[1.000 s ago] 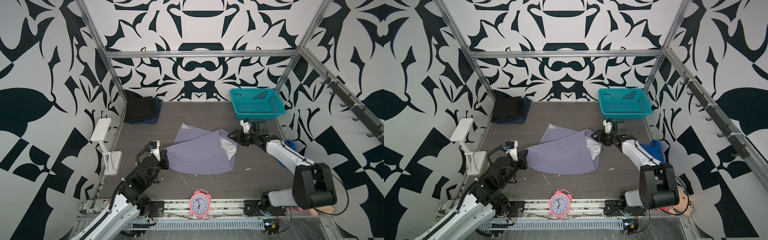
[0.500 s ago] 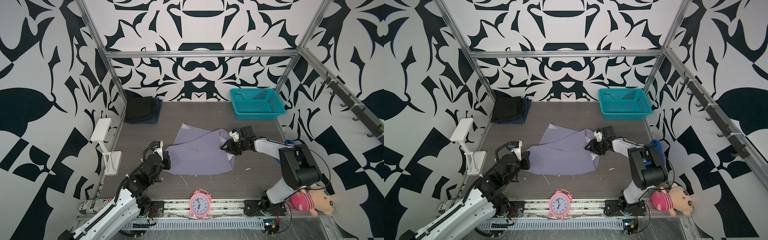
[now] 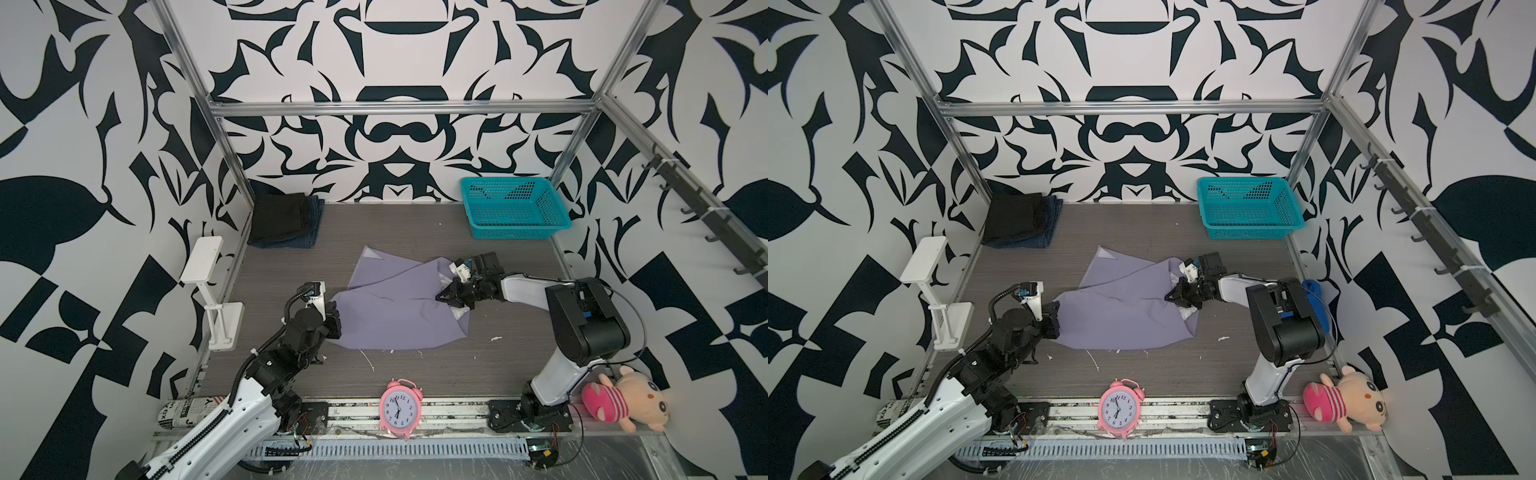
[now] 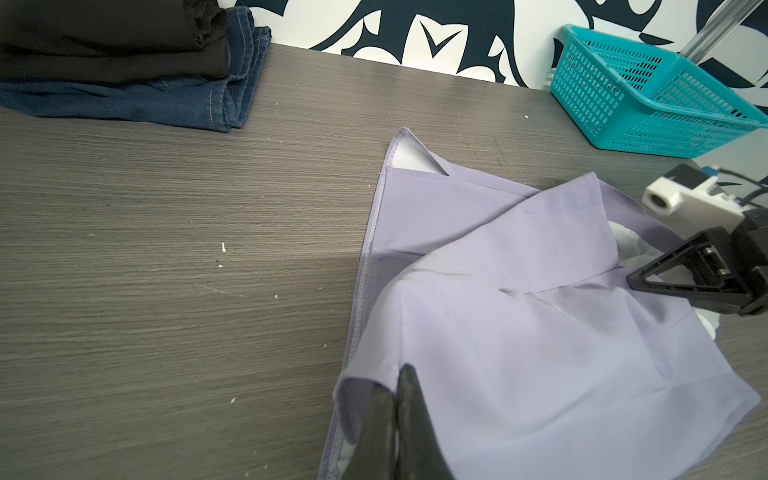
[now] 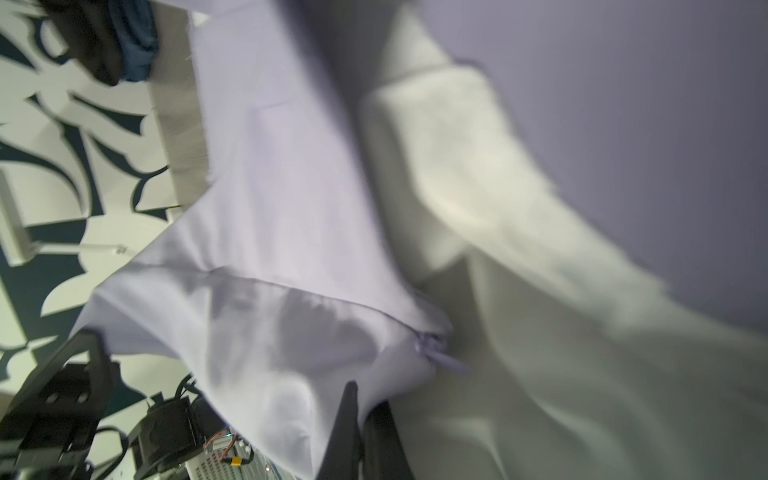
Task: Fold and stack skirts
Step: Flatten out the skirt at the center of the table.
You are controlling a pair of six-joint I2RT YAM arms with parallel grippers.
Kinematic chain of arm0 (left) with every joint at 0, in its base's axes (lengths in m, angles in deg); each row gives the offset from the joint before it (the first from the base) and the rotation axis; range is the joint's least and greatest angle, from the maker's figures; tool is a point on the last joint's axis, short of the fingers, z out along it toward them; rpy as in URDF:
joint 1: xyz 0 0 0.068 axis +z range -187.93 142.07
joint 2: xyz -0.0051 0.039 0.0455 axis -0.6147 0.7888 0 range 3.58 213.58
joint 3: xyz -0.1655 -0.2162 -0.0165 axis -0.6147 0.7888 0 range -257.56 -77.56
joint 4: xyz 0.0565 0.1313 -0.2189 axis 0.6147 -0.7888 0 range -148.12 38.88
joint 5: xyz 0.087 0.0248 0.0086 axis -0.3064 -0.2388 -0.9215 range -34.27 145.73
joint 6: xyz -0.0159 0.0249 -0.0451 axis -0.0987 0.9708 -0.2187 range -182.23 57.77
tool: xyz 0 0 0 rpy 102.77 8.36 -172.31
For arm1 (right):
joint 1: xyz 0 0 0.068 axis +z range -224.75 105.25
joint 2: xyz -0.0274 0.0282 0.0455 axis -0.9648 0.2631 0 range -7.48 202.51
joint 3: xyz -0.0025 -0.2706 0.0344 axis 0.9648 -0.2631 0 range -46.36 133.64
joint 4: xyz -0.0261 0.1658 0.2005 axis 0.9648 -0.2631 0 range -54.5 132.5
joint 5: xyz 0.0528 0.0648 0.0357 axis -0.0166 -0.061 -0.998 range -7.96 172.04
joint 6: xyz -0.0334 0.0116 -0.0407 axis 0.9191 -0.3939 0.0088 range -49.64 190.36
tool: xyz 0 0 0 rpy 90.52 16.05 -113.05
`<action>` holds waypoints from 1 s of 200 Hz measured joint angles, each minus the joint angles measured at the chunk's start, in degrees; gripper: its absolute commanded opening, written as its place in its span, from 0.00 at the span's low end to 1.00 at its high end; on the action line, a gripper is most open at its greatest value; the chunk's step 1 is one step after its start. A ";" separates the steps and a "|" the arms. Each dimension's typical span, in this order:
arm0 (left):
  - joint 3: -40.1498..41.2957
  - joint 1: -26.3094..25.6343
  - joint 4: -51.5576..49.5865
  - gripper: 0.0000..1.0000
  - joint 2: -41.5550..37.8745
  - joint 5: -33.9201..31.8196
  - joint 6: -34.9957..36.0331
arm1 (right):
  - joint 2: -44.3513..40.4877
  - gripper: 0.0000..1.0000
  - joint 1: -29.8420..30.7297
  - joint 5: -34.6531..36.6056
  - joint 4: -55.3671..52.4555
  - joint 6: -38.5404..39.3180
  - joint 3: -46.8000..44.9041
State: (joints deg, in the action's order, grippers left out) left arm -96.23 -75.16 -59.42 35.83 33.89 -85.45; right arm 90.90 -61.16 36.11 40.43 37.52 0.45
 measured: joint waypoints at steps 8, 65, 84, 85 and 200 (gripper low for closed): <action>0.00 0.00 0.02 0.00 -0.04 -0.07 0.00 | 0.00 0.00 0.00 -1.14 1.16 -0.85 0.02; 0.00 0.00 0.15 0.00 -2.71 -1.62 0.24 | -8.81 0.00 -0.13 -3.91 2.29 -4.52 0.07; 0.00 0.00 0.07 0.00 -4.68 -2.93 0.63 | -15.80 0.00 -0.92 -3.72 0.09 -4.28 0.70; 0.00 0.00 0.09 0.00 -4.79 -3.02 0.70 | -16.41 0.00 -0.98 -3.63 -0.02 -4.28 0.76; -37.42 0.00 -7.06 0.00 -5.07 -1.44 19.32 | -48.89 0.00 -4.20 3.63 -11.96 2.56 20.44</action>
State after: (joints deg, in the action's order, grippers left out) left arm -133.65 -75.16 -66.48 30.75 32.44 -66.13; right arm 42.01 -65.36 39.74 28.48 40.08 20.88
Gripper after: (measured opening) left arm 0.056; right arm 0.051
